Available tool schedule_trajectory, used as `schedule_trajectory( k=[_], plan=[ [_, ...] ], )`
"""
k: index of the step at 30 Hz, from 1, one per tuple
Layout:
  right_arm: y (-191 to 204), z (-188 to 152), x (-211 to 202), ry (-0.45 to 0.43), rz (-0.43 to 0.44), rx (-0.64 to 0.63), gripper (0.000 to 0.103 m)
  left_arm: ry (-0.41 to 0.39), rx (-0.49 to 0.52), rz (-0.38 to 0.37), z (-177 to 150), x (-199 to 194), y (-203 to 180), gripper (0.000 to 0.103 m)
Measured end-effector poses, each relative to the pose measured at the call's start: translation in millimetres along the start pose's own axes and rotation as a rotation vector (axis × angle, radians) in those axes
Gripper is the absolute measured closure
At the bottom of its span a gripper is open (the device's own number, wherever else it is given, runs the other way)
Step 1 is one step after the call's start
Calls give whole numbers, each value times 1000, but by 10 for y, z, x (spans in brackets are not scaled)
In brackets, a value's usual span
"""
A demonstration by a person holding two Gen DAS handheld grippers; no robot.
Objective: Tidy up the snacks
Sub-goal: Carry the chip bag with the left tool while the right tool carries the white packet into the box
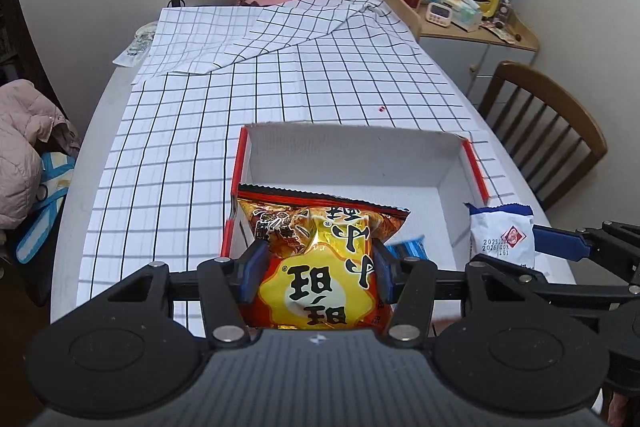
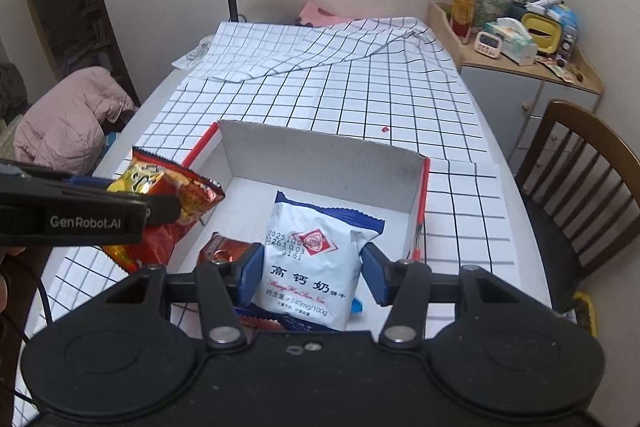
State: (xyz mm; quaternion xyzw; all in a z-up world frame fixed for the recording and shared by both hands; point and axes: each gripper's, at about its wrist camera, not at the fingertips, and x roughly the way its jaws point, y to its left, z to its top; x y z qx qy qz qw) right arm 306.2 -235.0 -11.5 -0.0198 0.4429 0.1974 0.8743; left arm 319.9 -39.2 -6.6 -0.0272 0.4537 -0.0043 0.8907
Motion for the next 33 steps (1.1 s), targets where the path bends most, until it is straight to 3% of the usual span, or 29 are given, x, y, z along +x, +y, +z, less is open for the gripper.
schedule_trajectory(
  k=[8, 18, 25, 33],
  plan=[
    [-161, 176, 482, 49, 16, -56, 52, 36, -18, 50, 231, 467, -37, 49],
    [-224, 205, 1072, 137, 42, -78, 52, 116, -26, 105, 292, 1009, -69, 49],
    [-159, 181, 1325, 199, 64, -124, 52, 209, -8, 124, 269, 1331, -70, 49],
    [-157, 165, 1477, 264, 63, -126, 52, 256, 10, 124, 247, 1481, -95, 49]
  ],
)
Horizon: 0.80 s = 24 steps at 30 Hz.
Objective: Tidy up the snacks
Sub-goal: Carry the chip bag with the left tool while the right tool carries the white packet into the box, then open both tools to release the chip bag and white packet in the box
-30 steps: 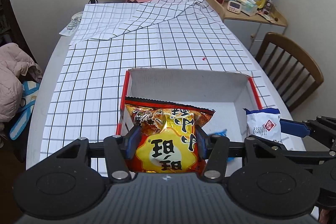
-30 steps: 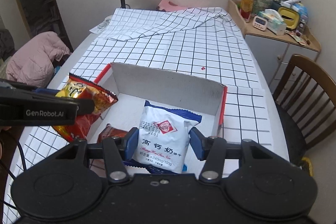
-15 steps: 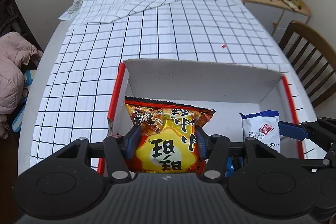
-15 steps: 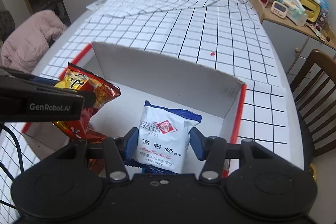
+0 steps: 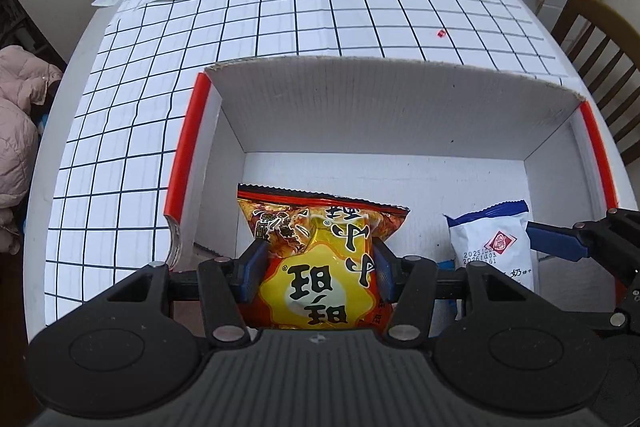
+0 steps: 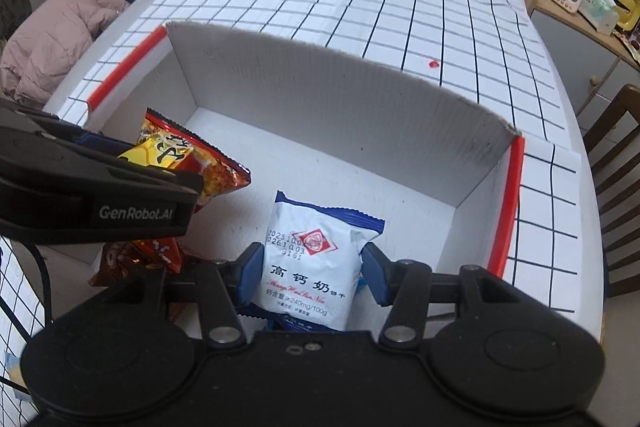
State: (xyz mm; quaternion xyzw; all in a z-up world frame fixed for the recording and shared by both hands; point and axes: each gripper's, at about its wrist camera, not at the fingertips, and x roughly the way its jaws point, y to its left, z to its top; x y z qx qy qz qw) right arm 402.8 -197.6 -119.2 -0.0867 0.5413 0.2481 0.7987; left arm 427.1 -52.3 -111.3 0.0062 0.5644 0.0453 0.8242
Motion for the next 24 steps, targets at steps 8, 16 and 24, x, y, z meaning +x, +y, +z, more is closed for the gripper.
schedule_trajectory(
  k=[8, 16, 24],
  plan=[
    [-27, -11, 21, 10, -3, 18, 50, 10, -1, -10, 17, 17, -8, 47],
    [-17, -43, -100, -14, 1, 38, 40, -13, -29, -42, -11, -103, 38, 44],
    [-22, -89, -375, -65, 8, 73, 33, -60, -43, -79, -85, -371, 95, 44]
  ],
)
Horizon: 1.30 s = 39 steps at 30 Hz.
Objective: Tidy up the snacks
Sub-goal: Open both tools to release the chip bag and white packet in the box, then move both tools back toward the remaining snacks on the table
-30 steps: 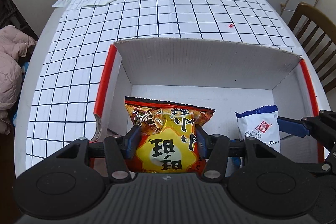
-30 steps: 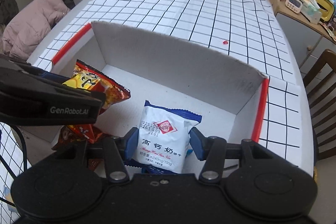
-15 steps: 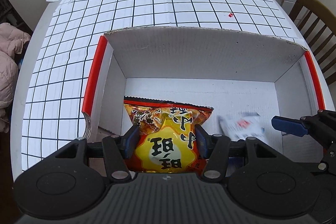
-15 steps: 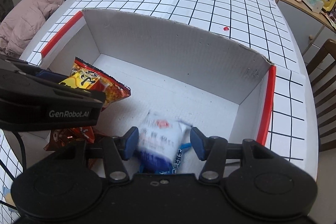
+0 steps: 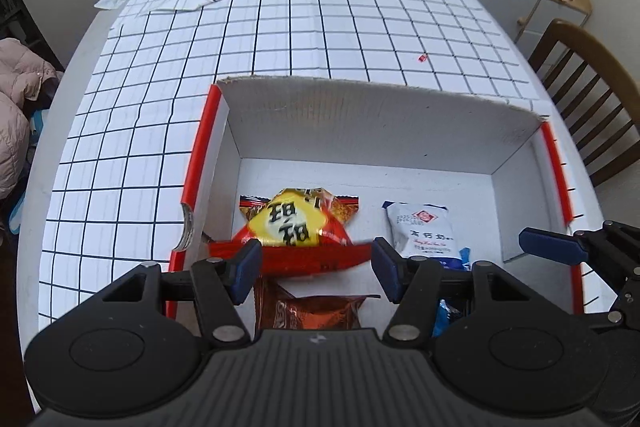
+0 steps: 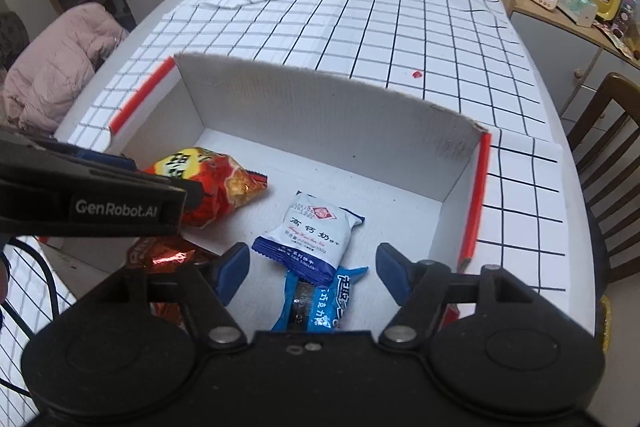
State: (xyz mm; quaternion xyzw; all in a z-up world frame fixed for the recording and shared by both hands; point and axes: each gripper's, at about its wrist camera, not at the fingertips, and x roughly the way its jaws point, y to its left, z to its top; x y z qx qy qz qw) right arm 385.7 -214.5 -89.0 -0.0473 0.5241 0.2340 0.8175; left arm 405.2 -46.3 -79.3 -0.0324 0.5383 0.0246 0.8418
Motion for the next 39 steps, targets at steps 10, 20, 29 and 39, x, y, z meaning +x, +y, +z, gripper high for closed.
schedule_trajectory(
  k=[10, 20, 29, 39],
  plan=[
    [73, -69, -469, -81, 16, 40, 22, -67, 17, -42, -160, -454, 56, 44],
    [293, -300, -945, -151, 34, 48, 13, -135, 40, -87, -435, -915, 172, 44],
    [538, -590, -1309, -201, 41, 51, 8, -188, 69, -130, -801, -1302, 296, 31],
    [806, -910, -1579, -243, 51, 38, 3, -241, 83, -173, -1195, -1618, 516, 20]
  ],
)
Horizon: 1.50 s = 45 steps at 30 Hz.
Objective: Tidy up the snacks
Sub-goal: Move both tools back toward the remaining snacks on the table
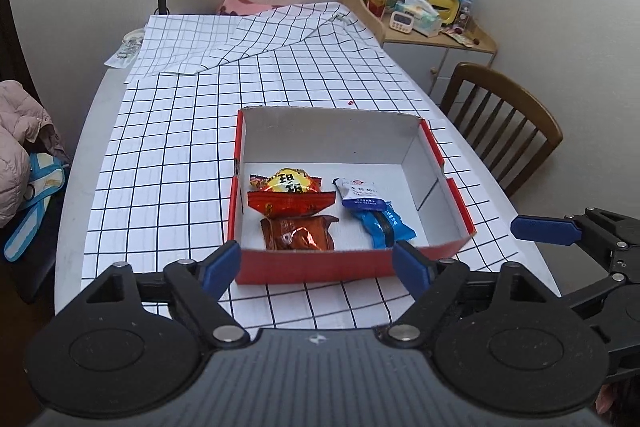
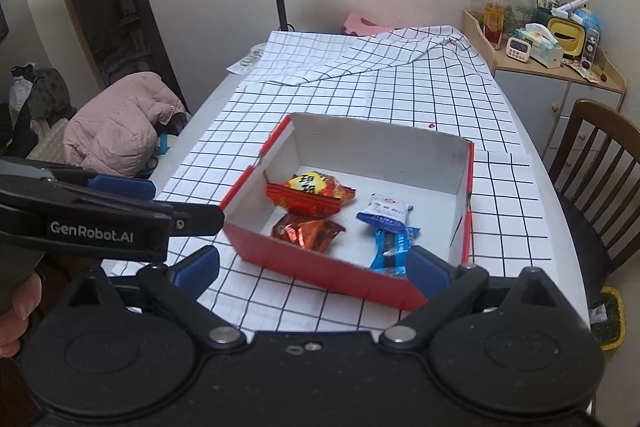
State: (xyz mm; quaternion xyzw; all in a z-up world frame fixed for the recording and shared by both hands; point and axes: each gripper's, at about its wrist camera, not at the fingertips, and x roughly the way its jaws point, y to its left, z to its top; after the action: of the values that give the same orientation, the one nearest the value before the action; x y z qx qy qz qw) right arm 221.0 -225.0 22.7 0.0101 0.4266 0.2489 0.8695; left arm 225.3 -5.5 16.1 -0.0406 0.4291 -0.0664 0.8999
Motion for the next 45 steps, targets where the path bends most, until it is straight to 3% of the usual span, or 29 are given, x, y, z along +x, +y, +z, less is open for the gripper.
schedule_trajectory(
  k=[10, 18, 26, 32, 39, 45],
  plan=[
    [253, -406, -109, 12, 23, -5, 1, -4, -8, 7, -379, -182, 239, 17],
    [352, -800, 34, 73, 40, 40, 1, 32, -9, 14, -767, -145, 474, 15],
    [465, -1189, 305, 148, 19, 59, 2, 114, -11, 71, -1103, 63, 771, 15],
    [472, -1293, 484, 195, 13, 60, 4, 182, -3, 71, -1308, 247, 959, 15],
    [506, -1397, 661, 249, -4, 80, 6, 230, 33, 137, -1503, 463, 1076, 15],
    [539, -1481, 785, 284, -3, 99, 9, 270, 132, 68, -1639, 571, 1003, 15]
  ],
)
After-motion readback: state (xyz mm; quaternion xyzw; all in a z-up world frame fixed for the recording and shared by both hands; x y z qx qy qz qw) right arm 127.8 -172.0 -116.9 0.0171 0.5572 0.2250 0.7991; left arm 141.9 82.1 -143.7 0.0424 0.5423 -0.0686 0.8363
